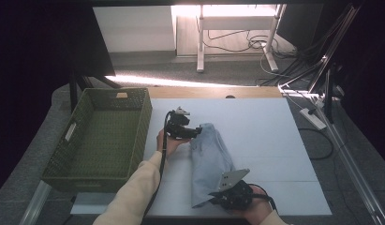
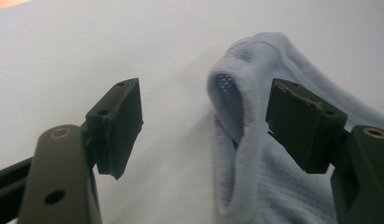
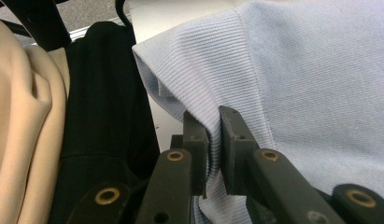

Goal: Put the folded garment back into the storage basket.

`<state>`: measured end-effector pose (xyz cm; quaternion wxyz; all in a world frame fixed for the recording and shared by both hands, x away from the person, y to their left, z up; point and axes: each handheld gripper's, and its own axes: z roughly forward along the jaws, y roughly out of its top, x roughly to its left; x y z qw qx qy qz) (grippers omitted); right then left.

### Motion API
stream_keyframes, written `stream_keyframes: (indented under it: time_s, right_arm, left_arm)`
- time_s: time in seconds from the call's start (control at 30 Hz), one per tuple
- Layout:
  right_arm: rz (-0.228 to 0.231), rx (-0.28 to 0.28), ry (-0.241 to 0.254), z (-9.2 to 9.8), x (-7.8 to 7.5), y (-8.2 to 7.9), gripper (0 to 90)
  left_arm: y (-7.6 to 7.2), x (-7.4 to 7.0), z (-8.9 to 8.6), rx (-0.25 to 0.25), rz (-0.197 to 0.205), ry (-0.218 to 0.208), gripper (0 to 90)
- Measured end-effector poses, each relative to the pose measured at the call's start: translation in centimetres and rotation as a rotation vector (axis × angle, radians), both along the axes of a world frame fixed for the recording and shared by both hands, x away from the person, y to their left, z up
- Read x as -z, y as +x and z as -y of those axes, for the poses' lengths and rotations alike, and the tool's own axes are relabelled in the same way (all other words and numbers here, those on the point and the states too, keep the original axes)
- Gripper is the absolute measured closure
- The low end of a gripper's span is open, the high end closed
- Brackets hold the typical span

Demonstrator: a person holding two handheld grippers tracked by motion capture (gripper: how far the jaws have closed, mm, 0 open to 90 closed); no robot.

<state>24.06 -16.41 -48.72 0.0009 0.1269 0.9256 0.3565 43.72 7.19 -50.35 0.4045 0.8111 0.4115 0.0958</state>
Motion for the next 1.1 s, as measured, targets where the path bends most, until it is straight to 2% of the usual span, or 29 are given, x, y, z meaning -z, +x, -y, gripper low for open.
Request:
stream_keyframes:
  time_s: [0.17,0.3,0.63,0.97,1.1]
  right_arm:
    - [0.000,-0.002,-0.005,0.0,0.0,0.0,82.2]
    - [0.017,-0.012,-0.024,-0.2,0.0,-0.1,82.1]
    - [0.015,-0.012,-0.025,-0.2,0.1,-0.1,82.1]
    - [0.010,-0.012,-0.022,-0.2,0.1,-0.1,82.1]
    - [0.009,-0.012,-0.022,-0.1,0.1,-0.1,82.1]
  left_arm:
    - [0.7,0.8,0.7,0.013,-0.012,0.018,27.8]
    - [1.1,1.3,1.4,0.027,-0.016,0.029,27.8]
    - [1.9,2.2,2.6,0.055,-0.040,0.059,27.8]
    - [2.1,2.9,3.8,0.106,-0.069,0.089,29.4]
    - [2.1,3.0,3.9,0.111,-0.067,0.080,29.7]
